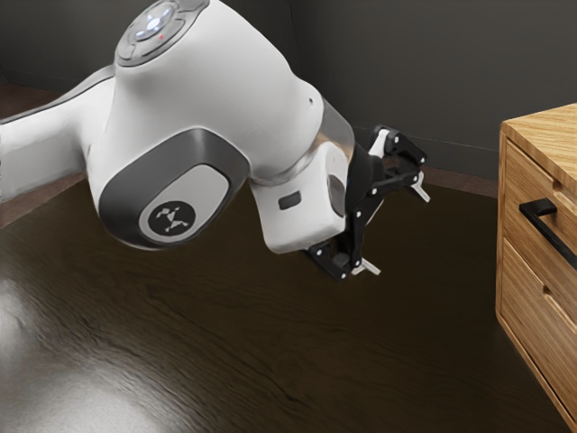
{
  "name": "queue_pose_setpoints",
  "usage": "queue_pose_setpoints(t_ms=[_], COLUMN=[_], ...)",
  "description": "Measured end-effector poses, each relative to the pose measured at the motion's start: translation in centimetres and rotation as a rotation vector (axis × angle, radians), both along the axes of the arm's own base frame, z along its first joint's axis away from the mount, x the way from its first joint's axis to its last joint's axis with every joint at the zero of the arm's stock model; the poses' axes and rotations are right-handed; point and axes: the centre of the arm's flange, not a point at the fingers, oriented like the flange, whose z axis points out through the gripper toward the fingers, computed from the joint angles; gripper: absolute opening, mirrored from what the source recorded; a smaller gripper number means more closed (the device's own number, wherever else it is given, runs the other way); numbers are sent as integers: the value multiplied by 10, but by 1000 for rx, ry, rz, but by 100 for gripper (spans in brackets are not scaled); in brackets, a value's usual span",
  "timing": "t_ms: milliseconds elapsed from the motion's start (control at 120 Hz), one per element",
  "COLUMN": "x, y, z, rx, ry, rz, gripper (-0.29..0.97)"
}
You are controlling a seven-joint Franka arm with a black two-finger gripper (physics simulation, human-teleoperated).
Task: Pull the drawer handle with one arm to open the drawer
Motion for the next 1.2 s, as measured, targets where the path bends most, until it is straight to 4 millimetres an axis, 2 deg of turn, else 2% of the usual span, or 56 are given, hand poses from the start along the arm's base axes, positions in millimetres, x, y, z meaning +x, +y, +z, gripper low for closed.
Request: queue_pose_setpoints(t_ms=[108, 317, 400, 533, 667, 817, 975, 1200], x=[1, 28, 33, 35, 62, 86, 77, 72], y=[-7, -31, -31, -28, -38, -28, -59, -61], z=[0, -14, -4, -4, -28, -31, -27, -19], rx=[49, 117, 115, 128, 119, 103, 83, 74], ry=[-20, -20, -25, -15, 25, -7, -58, -82], rz=[-28, -65, -81, -102, -146, -162, -249, -281], gripper=[68, 68, 68, 68, 68, 68, 68, 68])
